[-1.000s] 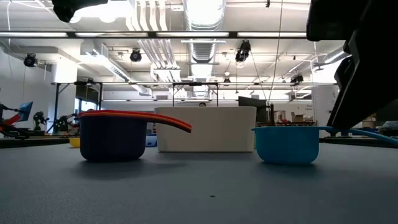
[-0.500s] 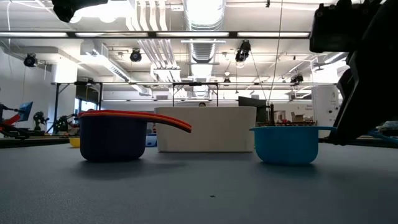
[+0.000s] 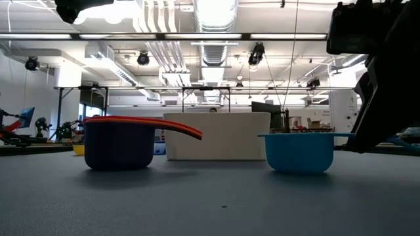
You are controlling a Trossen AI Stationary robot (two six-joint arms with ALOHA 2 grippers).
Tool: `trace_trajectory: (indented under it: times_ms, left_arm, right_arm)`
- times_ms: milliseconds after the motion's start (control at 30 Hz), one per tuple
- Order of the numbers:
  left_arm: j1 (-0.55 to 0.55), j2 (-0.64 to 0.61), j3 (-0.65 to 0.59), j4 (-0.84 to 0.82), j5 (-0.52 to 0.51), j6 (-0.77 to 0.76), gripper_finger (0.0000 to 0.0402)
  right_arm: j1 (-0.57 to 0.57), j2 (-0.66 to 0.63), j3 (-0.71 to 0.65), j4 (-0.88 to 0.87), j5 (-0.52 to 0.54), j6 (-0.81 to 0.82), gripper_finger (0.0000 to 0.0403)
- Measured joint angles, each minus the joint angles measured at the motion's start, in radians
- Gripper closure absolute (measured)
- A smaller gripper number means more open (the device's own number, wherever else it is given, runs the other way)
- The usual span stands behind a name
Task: Nest measuring cups in basket
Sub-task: Stack the light blue measuring cup on the red measuring cup
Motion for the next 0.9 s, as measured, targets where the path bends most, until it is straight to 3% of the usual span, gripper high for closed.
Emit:
trace_trajectory:
  times_ms: [200,500,900]
  left_arm:
    - [0.000,0.000,0.000,0.000,0.000,0.000,0.0402]
    - [0.000,-0.001,0.000,0.000,0.000,0.000,0.0402]
    - [0.000,-0.002,0.000,0.001,0.000,0.008,0.0402]
  right_arm:
    - [-0.023,-0.047,0.000,-0.017,-0.009,-0.043,0.0244]
    - [-0.175,-0.080,0.067,-0.024,-0.208,-0.260,0.0244]
    - [-0.283,-0.079,0.245,-0.070,-0.316,-0.545,0.0248]
